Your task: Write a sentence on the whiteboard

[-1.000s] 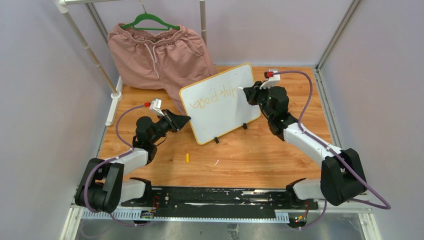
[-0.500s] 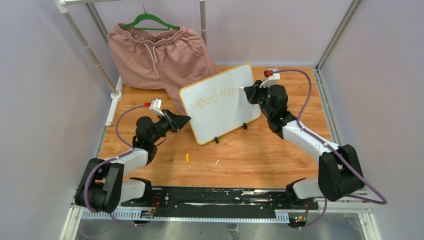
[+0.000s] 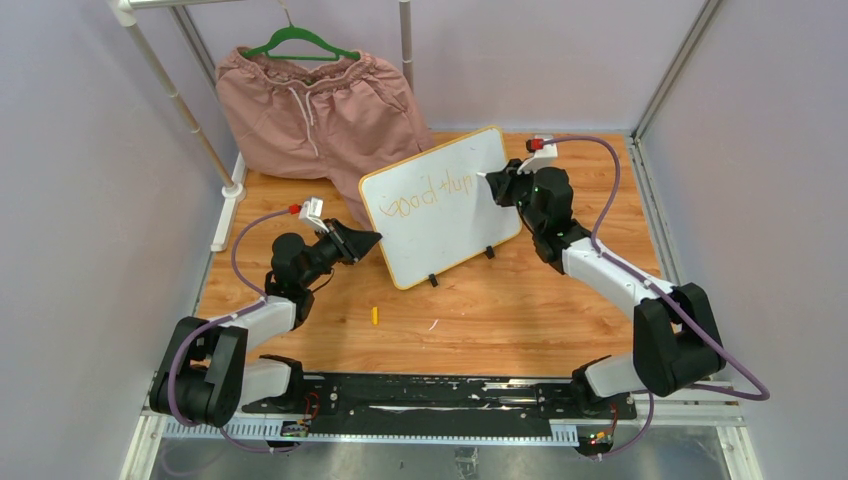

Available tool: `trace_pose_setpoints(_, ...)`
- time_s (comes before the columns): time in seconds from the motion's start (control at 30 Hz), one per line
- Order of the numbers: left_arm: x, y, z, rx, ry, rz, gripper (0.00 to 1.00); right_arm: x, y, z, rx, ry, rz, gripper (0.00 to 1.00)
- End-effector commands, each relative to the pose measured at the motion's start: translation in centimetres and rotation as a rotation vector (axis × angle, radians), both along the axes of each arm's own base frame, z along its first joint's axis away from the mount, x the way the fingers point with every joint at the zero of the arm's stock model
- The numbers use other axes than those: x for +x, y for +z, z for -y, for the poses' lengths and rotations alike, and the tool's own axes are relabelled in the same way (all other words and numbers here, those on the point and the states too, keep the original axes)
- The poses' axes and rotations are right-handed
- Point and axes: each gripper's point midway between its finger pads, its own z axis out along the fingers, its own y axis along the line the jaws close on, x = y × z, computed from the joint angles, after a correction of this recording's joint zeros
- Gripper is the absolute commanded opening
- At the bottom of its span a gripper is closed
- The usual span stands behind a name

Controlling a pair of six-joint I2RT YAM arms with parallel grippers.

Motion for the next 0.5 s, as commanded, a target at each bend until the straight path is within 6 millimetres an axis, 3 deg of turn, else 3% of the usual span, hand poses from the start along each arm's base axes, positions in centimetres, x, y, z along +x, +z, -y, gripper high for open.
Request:
trace_pose_setpoints(0.0,-0.1,1.3,0.1,-0.007,-0.006,0.053,0.16,0.2,1.3,-0.6,0.025,0.025,0.030,0.00)
trace_pose_setpoints(0.47,-0.1,1.2,0.1,-0.006,-0.007,0.050,0.16,-1.2,-0.7,-1.2,0.013,0.052,-0.005,0.00)
